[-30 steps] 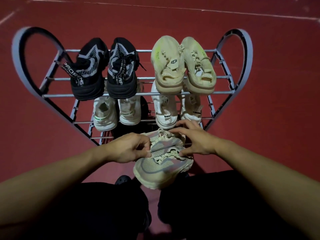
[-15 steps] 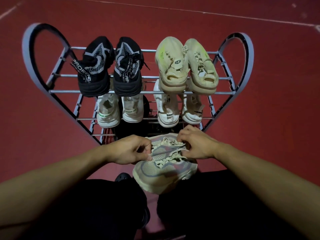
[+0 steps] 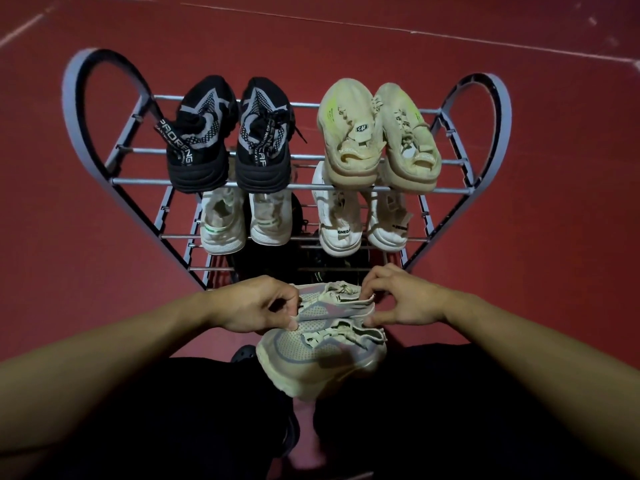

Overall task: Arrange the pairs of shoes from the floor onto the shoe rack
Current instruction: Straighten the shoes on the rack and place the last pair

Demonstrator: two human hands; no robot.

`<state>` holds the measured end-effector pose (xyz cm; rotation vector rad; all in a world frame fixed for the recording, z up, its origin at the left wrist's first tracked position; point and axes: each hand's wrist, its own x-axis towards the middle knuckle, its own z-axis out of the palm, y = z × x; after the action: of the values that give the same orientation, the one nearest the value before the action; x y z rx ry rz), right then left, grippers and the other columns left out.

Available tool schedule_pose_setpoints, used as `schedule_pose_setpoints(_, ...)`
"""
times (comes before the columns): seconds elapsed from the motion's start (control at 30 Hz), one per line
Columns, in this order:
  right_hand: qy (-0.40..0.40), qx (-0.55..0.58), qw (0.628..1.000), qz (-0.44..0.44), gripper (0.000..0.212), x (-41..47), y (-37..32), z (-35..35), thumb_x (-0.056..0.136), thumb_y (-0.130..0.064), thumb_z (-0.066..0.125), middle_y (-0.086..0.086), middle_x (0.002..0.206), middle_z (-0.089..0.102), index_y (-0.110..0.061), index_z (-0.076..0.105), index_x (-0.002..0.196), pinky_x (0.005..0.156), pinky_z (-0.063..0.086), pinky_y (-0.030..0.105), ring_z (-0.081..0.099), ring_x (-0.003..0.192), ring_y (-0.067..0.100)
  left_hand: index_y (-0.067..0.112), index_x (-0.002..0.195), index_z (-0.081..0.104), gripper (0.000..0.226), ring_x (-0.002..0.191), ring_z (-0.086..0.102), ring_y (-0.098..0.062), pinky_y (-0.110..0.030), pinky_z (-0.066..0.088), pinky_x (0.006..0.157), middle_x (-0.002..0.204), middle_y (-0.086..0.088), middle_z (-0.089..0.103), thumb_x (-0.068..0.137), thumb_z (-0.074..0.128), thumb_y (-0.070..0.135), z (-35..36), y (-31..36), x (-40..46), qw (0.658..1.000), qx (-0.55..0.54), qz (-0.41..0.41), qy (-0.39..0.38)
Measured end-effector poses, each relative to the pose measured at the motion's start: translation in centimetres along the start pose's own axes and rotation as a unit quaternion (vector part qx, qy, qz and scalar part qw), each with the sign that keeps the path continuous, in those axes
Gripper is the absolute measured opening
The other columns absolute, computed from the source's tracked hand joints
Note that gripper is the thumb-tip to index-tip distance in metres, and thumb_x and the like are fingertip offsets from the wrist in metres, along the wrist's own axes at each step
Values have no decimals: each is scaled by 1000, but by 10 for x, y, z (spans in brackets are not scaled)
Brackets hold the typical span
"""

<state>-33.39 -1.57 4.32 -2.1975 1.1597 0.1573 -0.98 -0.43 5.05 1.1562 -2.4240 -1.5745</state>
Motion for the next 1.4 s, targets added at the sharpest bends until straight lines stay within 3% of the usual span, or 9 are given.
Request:
schedule_pose_setpoints(0.13, -3, 6, 1000, -7, 66, 0, -3, 5, 65, -70, 73, -19, 118, 41, -39, 54, 119, 91, 32, 11, 35, 108, 0, 24, 80, 63, 17, 60, 51, -14, -31, 40, 56, 75, -14, 63, 90, 73, 35, -2, 0, 0, 1000, -11, 0, 10)
schedule_pose_setpoints(0.33, 3, -10, 1000, -22, 57, 2, -2, 10, 69, -65, 74, -17, 119, 41, -36, 57, 115, 97, 37, 19, 34, 111, 4, 24, 79, 64, 16, 61, 48, -10, -28, 38, 57, 75, -11, 62, 89, 74, 34, -3, 3, -2, 1000, -19, 4, 17)
schedule_pose_setpoints(0.53, 6, -50, 998, -44, 50, 5, 0, 13, 70, -68, 70, -17, 114, 48, -35, 69, 107, 97, 38, 23, 38, 109, 7, 34, 74, 61, 20, 61, 48, -3, -24, 39, 58, 68, 13, 59, 89, 74, 31, -2, 2, -3, 1000, -19, -2, 24)
schedule_pose_setpoints(0.77, -8, -59, 996, -72, 34, 6, -5, 23, 78, -59, 70, -15, 112, 53, -29, 76, 94, 88, 39, 18, 38, 106, 3, 28, 81, 66, 15, 66, 51, -16, -33, 42, 59, 81, -13, 64, 88, 74, 39, 7, -2, -4, 999, -31, -8, 1)
schedule_pose_setpoints(0.87, -14, -85, 994, -75, 46, 3, -8, 24, 77, -66, 65, -16, 120, 51, -29, 72, 104, 98, 39, 24, 38, 113, 4, 28, 80, 66, 15, 66, 53, -21, -41, 47, 59, 81, -16, 63, 88, 74, 39, 5, -5, -6, 998, -53, -17, 8)
schedule_pose_setpoints(1.0, 56, -78, 992, -79, 51, 2, -13, 19, 79, -62, 65, -21, 132, 50, -35, 59, 121, 106, 32, 25, 34, 125, 3, 27, 77, 65, 18, 59, 50, -17, -33, 43, 55, 68, -6, 57, 88, 75, 37, -4, -7, -10, 996, -84, -25, 30)
schedule_pose_setpoints(1.17, 86, -57, 991, -85, 24, 7, -18, 13, 82, -48, 70, -22, 129, 53, -36, 59, 100, 102, 37, 34, 37, 123, 3, 24, 79, 66, 17, 62, 51, -20, -36, 42, 59, 78, -23, 61, 87, 76, 34, -10, -10, -10, 993, -106, -18, 49)
schedule_pose_setpoints(1.3, 71, -98, 991, -64, 35, 8, -10, 11, 83, -62, 59, -21, 132, 52, -35, 71, 101, 99, 39, 34, 39, 119, 7, 27, 77, 64, 16, 62, 51, -20, -35, 42, 58, 78, -23, 61, 88, 75, 33, -9, -11, -9, 995, -94, -15, 41)
schedule_pose_setpoints(1.4, 43, -115, 990, -75, 33, 9, -8, 13, 86, -58, 60, -18, 125, 56, -30, 77, 93, 94, 42, 33, 41, 112, 8, 27, 78, 64, 17, 60, 52, -19, -33, 42, 57, 75, -18, 61, 88, 75, 36, -6, -12, -8, 997, -74, -17, 28)
